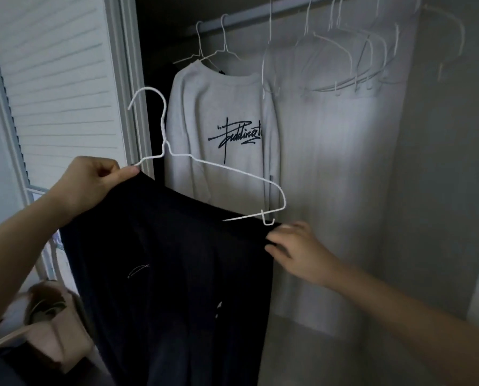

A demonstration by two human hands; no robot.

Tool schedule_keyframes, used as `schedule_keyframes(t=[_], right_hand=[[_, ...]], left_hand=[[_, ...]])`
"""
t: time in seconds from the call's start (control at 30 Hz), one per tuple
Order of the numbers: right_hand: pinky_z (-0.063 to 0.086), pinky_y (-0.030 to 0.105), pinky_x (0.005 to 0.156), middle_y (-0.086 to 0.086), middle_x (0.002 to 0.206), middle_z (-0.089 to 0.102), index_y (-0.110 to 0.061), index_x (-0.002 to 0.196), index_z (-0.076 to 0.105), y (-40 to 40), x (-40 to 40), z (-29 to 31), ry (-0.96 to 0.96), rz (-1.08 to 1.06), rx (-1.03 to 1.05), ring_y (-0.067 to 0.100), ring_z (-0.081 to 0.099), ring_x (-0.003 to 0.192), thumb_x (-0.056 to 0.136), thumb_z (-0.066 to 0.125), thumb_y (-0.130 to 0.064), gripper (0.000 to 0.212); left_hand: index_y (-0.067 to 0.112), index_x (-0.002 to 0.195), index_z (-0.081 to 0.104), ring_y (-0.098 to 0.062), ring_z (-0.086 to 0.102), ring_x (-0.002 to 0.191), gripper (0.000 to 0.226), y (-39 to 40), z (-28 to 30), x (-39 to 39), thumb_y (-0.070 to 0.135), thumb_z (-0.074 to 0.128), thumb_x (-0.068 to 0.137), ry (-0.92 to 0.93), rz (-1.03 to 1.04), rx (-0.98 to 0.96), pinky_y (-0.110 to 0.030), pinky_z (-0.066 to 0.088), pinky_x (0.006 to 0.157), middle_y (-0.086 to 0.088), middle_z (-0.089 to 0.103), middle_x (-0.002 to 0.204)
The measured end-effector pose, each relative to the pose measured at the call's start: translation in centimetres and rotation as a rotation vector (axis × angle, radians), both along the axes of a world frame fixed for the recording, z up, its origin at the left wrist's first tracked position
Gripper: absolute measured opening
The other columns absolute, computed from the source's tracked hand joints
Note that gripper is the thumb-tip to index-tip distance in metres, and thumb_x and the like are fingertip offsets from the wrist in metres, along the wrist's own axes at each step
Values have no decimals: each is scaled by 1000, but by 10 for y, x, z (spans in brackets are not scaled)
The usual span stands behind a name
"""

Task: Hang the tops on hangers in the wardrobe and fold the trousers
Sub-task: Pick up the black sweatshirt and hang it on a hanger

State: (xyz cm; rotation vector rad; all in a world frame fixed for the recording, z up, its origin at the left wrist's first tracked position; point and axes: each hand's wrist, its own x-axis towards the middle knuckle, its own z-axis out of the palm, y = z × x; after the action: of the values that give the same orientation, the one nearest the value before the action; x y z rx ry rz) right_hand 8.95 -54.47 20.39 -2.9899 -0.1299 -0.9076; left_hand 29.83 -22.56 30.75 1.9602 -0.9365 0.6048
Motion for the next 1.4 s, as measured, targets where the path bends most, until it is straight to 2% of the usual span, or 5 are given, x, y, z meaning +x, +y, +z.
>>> schedule_keyframes(t=[0.3, 0.5, 0.6, 0.73, 1.4], right_hand=[[45, 33, 72, 10, 77, 62, -2, 81, 65, 5, 3, 29, -251, 92, 68, 26, 58, 80, 84, 68, -8, 7], [33, 19, 95, -1, 111, 43, -14, 105, 62, 34, 26, 45, -426, 143, 292, 21, 50, 107, 80, 72, -10, 26], [42, 21, 80, -4, 103, 51, -20, 117, 50, 17, 29, 50, -343, 24, 438, 10, 53, 93, 81, 72, -37, 46], [32, 29, 52, -2, 55, 46, -2, 69, 59, -4, 32, 51, -87, -25, 509, 11, 44, 56, 84, 66, -41, 42], [35, 29, 53, 5, 62, 47, -4, 74, 60, 32, 24, 76, 82, 276, 503, 12, 44, 57, 94, 53, -41, 42]], left_hand=[[20, 49, 44, -19, 51, 50, 58, 13, -20, -4, 74, 58, 66, -170, 225, 354, -30, 39, 53, 2, 46, 45], [7, 56, 45, -12, 36, 45, 61, -11, -11, -26, 61, 70, 70, -19, -18, 128, -25, 34, 50, 4, 38, 47], [2, 58, 48, -9, 36, 47, 62, -3, -13, -26, 59, 73, 67, 115, -108, -19, -16, 30, 43, -3, 40, 51], [1, 60, 48, -13, 35, 49, 63, 7, -14, -23, 58, 74, 68, 160, -124, -42, -18, 30, 43, -8, 39, 54], [3, 54, 41, -11, 29, 48, 59, -10, -3, -33, 52, 68, 73, -35, -175, 148, -23, 28, 49, 3, 30, 49]])
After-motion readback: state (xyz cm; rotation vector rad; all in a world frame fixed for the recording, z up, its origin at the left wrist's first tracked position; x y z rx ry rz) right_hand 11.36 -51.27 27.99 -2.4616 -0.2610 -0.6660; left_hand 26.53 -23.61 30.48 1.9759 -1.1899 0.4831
